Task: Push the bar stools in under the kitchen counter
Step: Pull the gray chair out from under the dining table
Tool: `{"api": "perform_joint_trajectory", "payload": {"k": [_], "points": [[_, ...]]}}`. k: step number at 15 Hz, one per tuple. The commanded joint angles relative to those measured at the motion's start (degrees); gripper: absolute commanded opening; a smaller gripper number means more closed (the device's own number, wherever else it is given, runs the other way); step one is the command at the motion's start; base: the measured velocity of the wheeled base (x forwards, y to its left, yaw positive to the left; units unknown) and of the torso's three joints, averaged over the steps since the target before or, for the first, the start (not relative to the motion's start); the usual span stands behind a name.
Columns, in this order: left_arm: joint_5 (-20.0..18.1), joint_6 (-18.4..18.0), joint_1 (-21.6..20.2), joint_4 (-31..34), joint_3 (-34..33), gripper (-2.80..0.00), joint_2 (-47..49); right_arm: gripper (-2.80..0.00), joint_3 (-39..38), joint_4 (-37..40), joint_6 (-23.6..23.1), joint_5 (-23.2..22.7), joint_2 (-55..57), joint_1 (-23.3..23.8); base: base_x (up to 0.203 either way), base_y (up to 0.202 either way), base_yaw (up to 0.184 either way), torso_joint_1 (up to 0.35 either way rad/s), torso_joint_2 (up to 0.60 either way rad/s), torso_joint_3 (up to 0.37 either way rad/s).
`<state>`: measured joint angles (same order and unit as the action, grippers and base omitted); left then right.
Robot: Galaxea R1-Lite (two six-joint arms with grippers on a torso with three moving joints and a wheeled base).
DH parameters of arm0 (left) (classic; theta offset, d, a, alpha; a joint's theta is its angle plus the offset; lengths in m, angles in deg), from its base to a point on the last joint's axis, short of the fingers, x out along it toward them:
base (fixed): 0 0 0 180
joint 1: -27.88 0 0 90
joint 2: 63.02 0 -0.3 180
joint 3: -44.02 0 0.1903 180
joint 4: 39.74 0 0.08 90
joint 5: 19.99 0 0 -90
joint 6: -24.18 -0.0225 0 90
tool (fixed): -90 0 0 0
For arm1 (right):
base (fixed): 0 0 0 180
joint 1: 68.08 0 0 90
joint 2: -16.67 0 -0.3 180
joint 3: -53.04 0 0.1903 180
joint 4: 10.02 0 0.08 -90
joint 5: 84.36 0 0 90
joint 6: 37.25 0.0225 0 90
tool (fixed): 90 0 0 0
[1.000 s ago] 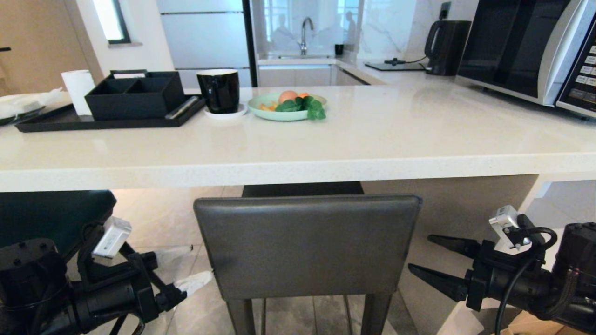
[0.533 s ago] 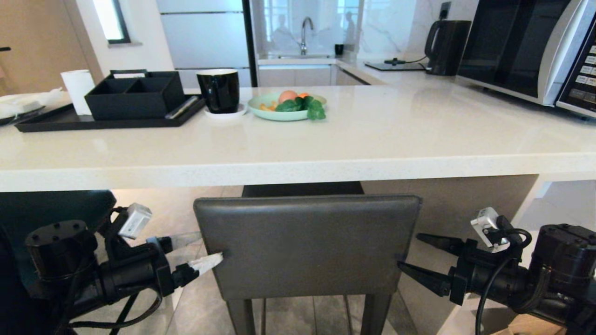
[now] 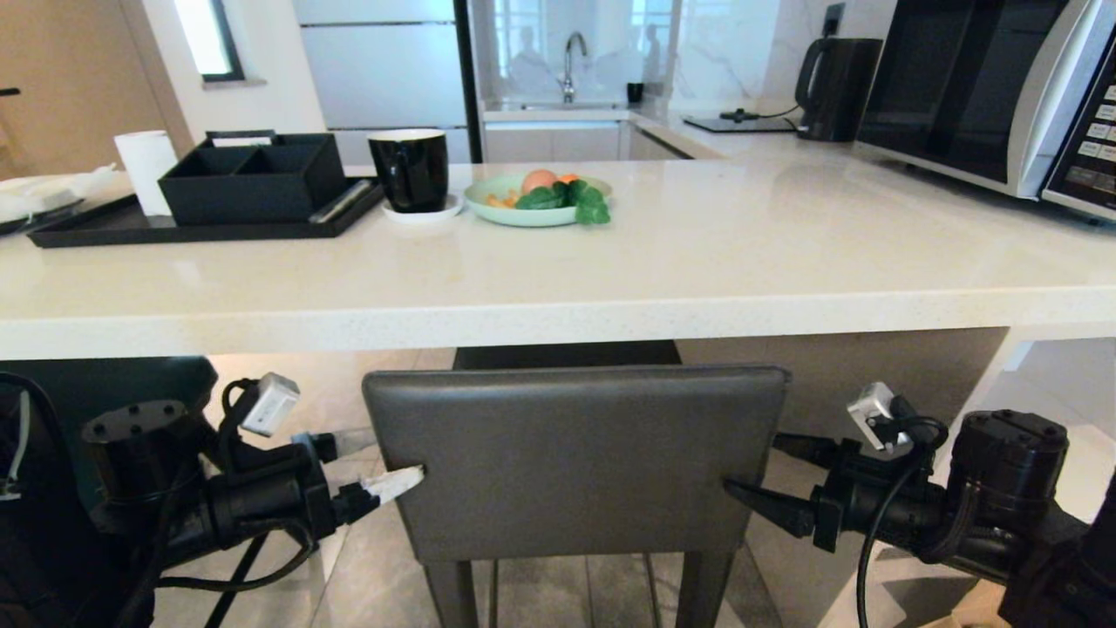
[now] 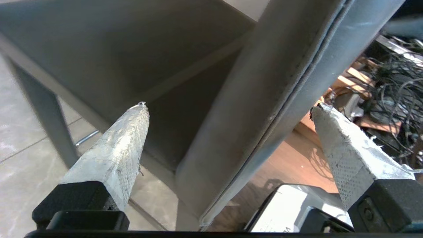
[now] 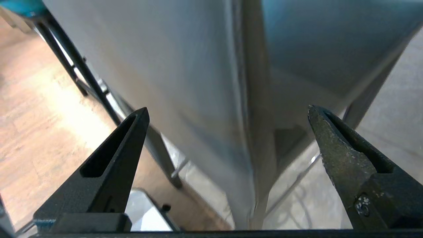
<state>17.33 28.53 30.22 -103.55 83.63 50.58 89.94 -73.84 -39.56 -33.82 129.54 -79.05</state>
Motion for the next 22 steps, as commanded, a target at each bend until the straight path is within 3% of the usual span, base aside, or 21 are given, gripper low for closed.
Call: {"api": "perform_joint_trajectory", "payload": {"k": [1, 7, 16, 19, 22], "points": [[-0.32, -0.04, 1.29, -0.49, 0.19, 0.00, 0.54, 0.00, 2.01, -0.48, 0.20, -0.95, 0.84, -0.10, 0.000, 0.000, 0.000, 0.000, 0.00, 0.000], [-2.87, -0.05, 3.28, -0.49, 2.00, 0.00, 1.25, 0.00, 3.48, -0.48, 1.49, -2.21, 1.70, -4.11, 0.000, 0.000, 0.000, 0.000, 0.00, 0.000], [-3.05, -0.13, 2.70, -0.49, 1.42, 0.00, 1.04, 0.00, 3.58, -0.48, 1.52, -2.34, 2.44, -5.05, 0.000, 0.000, 0.000, 0.000, 0.00, 0.000], [-2.16, -2.49, 6.53, -0.49, 1.54, 0.00, 0.89, 0.00, 3.18, -0.48, 2.05, -2.06, 2.41, -6.42, 0.000, 0.000, 0.000, 0.000, 0.00, 0.000], [0.29, -5.66, 6.86, -0.49, 1.42, 0.00, 2.42, 0.00, 3.69, -0.48, 2.98, -1.94, 2.61, -6.26, 0.000, 0.000, 0.000, 0.000, 0.00, 0.000]]}}
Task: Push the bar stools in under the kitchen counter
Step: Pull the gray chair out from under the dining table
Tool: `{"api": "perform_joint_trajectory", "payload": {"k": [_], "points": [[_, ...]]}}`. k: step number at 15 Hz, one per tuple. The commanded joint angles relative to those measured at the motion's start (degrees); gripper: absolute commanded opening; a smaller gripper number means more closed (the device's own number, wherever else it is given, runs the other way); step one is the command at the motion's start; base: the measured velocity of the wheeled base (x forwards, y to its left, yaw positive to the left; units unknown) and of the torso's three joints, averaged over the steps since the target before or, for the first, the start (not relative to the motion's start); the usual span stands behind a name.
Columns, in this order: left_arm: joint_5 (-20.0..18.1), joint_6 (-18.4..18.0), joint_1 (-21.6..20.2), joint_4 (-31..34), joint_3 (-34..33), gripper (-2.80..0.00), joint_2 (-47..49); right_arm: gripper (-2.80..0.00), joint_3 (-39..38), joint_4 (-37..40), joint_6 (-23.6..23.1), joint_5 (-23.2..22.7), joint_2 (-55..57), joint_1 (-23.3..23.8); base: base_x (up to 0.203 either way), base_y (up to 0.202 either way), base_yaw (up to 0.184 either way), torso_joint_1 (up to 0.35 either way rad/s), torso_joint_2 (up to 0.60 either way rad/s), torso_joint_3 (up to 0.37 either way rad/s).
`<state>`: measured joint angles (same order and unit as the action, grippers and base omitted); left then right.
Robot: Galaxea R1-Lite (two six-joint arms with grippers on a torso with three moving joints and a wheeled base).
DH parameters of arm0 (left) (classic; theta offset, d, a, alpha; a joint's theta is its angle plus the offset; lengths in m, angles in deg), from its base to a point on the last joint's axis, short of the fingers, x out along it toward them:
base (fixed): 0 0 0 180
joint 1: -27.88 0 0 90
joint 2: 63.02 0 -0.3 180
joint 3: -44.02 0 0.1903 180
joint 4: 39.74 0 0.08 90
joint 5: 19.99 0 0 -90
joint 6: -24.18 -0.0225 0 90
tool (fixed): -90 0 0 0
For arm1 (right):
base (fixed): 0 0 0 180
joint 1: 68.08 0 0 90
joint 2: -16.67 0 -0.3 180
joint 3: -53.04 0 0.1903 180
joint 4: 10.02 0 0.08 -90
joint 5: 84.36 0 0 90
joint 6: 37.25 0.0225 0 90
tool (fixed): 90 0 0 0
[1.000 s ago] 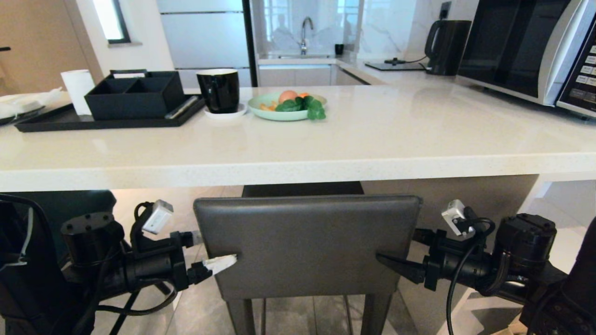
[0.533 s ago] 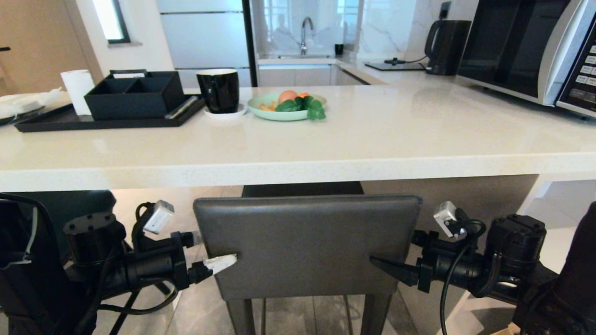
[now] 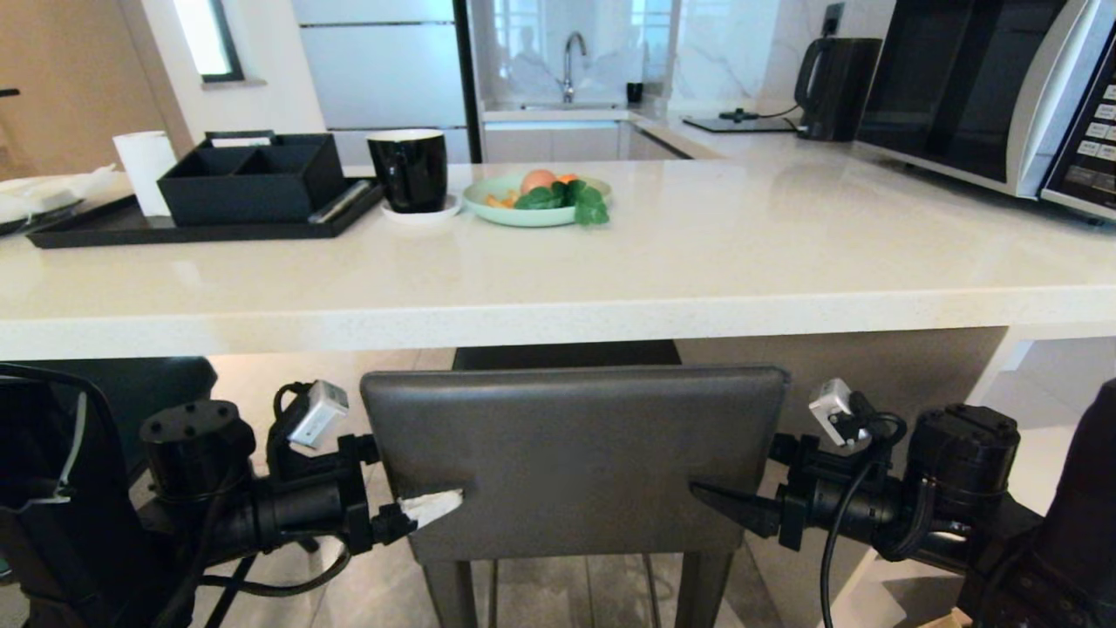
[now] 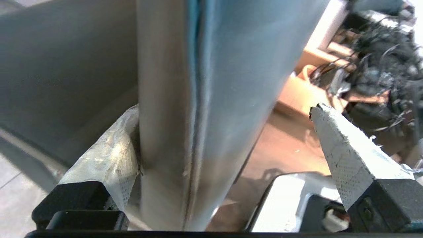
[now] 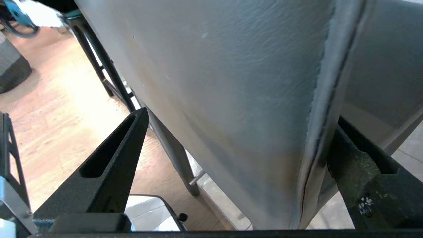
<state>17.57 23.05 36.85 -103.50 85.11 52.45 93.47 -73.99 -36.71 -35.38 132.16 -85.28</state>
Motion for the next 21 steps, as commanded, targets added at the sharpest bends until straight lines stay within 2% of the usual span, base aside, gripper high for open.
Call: {"api": "perform_joint_trajectory", "payload": {"k": [1, 10, 21], "points": [[0.06, -0.10, -0.01, -0.54, 0.03, 0.00, 0.47, 0.00, 0.23, -0.33, 0.16, -0.37, 0.08, -0.03, 0.000, 0.000, 0.000, 0.000, 0.00, 0.000], [0.93, -0.09, 1.05, -0.54, 0.30, 0.00, 0.55, 0.00, 0.17, -0.33, -0.01, -0.46, -0.09, -0.11, 0.000, 0.000, 0.000, 0.000, 0.00, 0.000], [1.52, 0.08, 1.92, -0.54, -0.48, 0.00, -0.50, 0.00, -0.09, -0.33, -0.27, -0.37, 0.17, -0.11, -0.186, 0.000, -0.002, 0.003, 0.00, 0.003]]}}
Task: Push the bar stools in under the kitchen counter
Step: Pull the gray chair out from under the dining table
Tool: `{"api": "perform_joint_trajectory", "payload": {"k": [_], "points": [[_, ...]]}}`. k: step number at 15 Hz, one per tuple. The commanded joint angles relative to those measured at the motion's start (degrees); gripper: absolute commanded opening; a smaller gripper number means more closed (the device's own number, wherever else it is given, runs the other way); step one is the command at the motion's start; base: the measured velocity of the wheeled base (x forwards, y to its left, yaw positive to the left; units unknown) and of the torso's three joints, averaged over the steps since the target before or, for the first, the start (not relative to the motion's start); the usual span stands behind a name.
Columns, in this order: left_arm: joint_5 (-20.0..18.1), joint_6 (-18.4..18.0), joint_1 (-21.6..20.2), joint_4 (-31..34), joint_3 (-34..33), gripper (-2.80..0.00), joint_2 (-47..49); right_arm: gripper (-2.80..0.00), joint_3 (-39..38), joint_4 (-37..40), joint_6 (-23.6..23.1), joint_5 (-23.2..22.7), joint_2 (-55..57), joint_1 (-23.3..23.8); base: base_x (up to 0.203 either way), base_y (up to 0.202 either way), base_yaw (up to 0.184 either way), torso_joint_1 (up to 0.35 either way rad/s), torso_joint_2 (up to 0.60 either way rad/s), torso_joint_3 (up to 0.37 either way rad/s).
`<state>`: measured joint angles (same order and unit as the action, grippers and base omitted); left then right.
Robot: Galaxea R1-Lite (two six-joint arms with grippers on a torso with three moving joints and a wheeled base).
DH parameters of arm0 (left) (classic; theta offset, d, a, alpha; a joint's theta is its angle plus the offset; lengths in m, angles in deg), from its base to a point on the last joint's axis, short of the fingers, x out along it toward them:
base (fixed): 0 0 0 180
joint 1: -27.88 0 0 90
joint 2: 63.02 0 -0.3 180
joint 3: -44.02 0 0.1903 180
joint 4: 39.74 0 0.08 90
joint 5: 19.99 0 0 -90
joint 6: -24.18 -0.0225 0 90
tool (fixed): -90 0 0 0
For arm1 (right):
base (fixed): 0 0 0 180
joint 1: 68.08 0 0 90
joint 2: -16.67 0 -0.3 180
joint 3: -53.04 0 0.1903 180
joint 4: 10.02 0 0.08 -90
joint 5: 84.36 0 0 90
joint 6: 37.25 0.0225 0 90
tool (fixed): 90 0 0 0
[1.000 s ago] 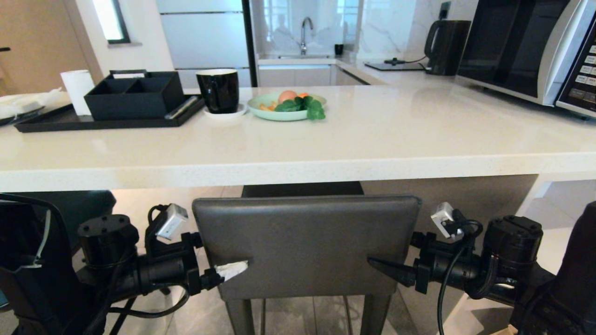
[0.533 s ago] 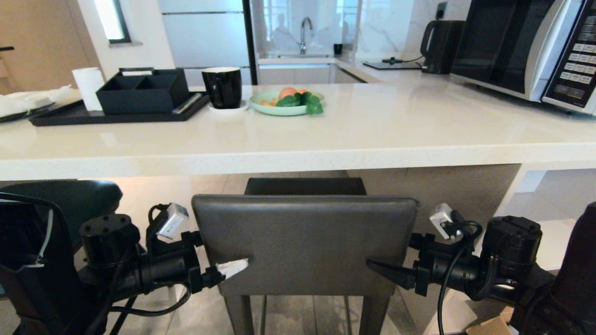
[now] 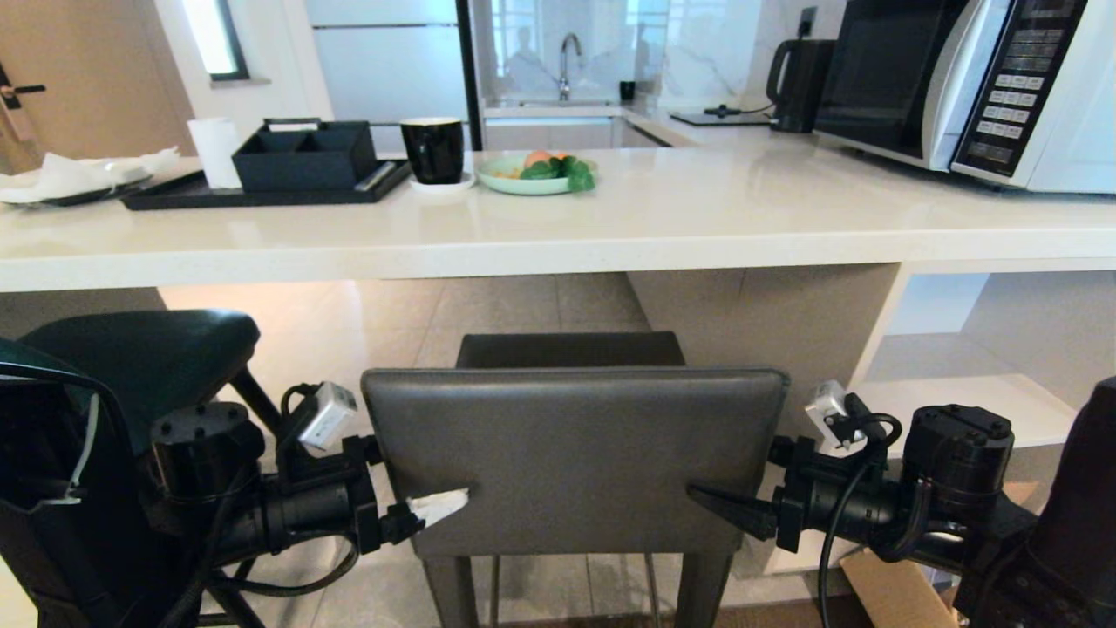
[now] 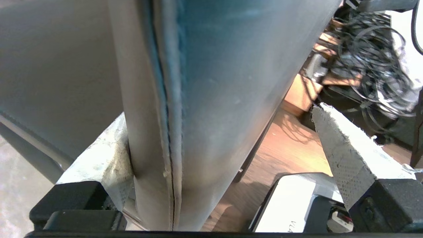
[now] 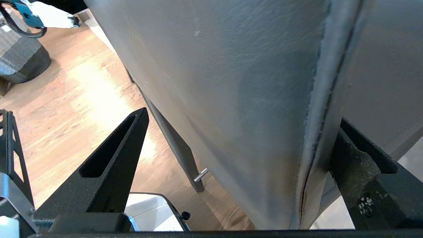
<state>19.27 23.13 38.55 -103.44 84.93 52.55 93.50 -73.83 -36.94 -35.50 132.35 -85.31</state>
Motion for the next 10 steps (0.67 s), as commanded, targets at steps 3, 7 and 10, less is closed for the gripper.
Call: {"api": "perform_joint_trajectory", "payload": {"k": [3, 7, 10], "points": [[0.72, -0.10, 0.61, -0.60, -1.38, 0.00, -0.63, 0.00, -0.48, -0.49, -0.04, -0.17, -0.01, -0.09, -0.193, 0.000, -0.001, 0.004, 0.00, 0.003], [0.90, -0.10, 1.20, -0.60, -2.08, 0.00, -1.13, 0.00, -0.83, -0.49, -0.04, 0.10, -0.10, -0.26, -0.194, 0.000, 0.000, 0.004, 0.00, 0.000], [2.17, -0.08, 2.08, -0.60, -2.49, 0.00, -1.48, 0.00, -0.88, -0.49, -0.04, 0.18, -0.54, -0.35, -0.193, 0.000, -0.002, 0.003, 0.00, 0.004]]}}
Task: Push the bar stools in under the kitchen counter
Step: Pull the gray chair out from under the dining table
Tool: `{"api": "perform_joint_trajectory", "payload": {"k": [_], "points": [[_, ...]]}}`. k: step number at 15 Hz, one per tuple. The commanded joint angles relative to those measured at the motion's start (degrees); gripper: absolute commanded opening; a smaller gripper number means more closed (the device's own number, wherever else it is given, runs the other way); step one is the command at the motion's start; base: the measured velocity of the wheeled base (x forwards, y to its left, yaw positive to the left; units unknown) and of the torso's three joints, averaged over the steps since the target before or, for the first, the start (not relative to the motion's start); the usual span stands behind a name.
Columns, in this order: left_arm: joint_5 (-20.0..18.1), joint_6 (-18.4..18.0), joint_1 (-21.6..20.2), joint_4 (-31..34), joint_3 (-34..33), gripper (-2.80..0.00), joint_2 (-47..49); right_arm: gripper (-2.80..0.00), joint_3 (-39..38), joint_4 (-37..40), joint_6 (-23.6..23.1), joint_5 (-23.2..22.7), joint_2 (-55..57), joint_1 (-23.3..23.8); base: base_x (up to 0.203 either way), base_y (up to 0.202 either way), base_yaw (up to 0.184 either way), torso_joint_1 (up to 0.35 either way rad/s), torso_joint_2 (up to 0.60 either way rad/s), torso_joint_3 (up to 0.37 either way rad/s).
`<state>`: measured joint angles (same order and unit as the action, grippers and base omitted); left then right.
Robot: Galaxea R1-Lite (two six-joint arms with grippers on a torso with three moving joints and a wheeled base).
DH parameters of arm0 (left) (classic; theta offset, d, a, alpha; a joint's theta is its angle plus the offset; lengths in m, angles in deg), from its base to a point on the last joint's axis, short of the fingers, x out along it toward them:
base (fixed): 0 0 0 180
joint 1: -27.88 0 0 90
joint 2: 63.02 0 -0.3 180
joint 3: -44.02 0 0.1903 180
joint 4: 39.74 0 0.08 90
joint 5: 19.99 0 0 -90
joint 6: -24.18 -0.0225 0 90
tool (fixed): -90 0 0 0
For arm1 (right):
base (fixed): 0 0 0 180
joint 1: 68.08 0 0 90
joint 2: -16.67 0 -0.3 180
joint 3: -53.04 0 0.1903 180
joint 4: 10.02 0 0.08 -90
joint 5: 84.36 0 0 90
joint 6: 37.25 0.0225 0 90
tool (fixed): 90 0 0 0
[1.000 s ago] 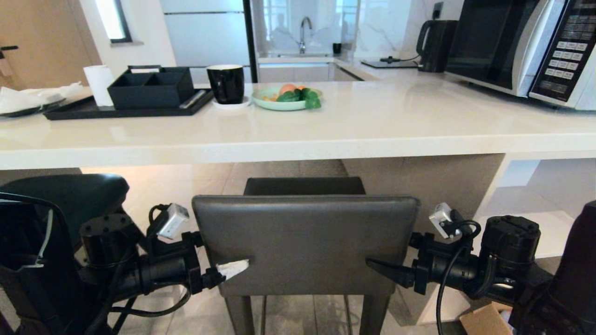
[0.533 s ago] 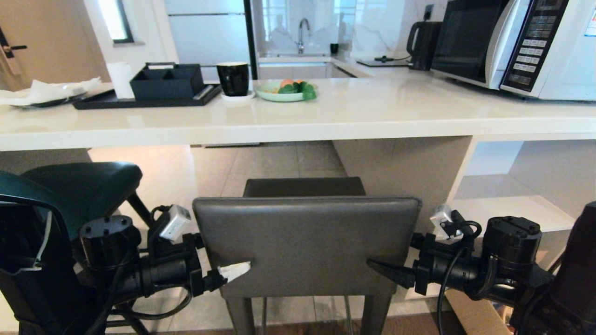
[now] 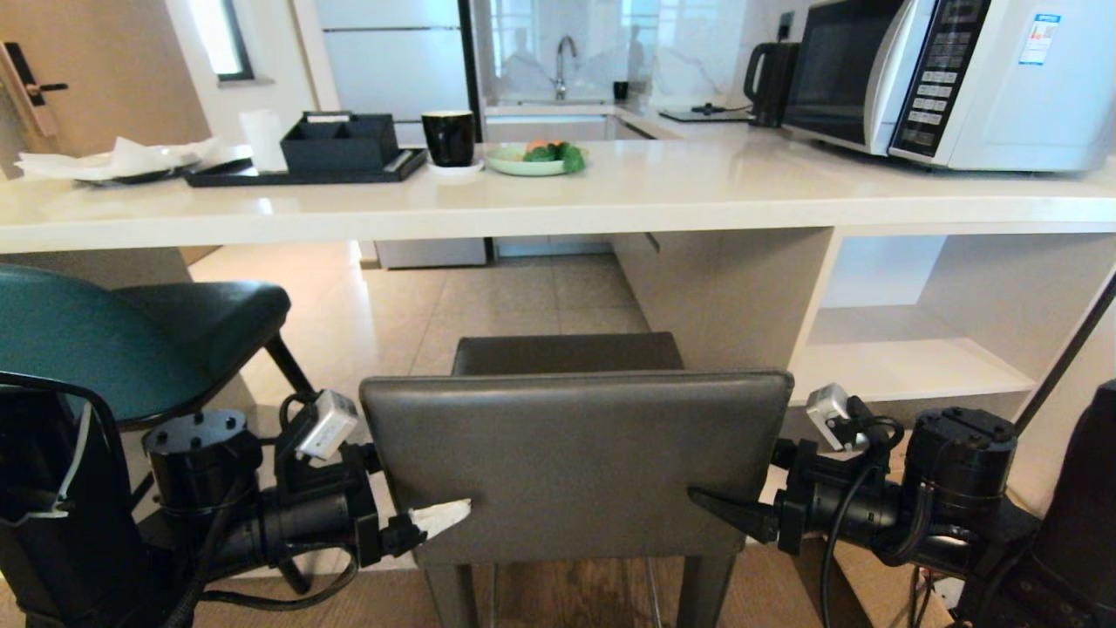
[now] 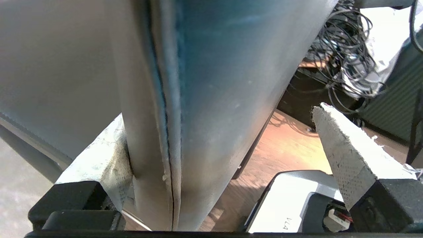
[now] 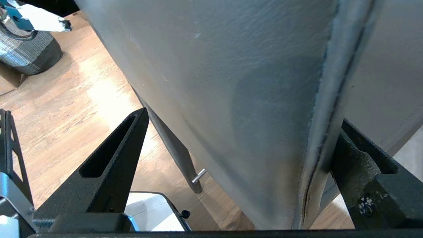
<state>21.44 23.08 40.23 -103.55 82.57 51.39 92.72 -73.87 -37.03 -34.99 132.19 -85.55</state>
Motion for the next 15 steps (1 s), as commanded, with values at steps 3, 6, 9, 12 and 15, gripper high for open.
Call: {"api": "perform_joint_trajectory", "payload": {"k": [3, 6, 9, 12, 15], "points": [[0.23, -0.05, 0.83, -0.49, -0.25, 0.00, -0.50, 0.00, -0.58, -0.45, 0.04, -0.41, -0.47, -0.30, -0.196, 0.000, -0.001, 0.004, 0.00, 0.001], [0.23, -0.05, 0.92, -0.49, -0.20, 0.00, -0.41, 0.00, -0.58, -0.45, 0.04, -0.41, -0.56, -0.46, -0.191, 0.000, -0.003, 0.001, 0.00, 0.001], [0.38, -0.02, 1.38, -0.49, -0.06, 0.00, -0.41, 0.00, -0.58, -0.45, 0.04, -0.41, -0.29, -0.46, -0.191, 0.000, -0.001, 0.001, 0.00, 0.002], [1.19, 0.04, 1.86, -0.49, -0.07, 0.00, -0.24, 0.00, -0.57, -0.45, 0.04, -0.41, -0.12, -0.46, -0.089, 0.000, -0.002, -0.003, 0.00, 0.004], [1.74, 0.13, 3.27, -0.49, 0.09, 0.00, -0.34, 0.00, -0.58, -0.45, 0.04, -0.41, -0.38, -0.46, 0.000, 0.000, 0.000, 0.000, 0.00, 0.000]]}}
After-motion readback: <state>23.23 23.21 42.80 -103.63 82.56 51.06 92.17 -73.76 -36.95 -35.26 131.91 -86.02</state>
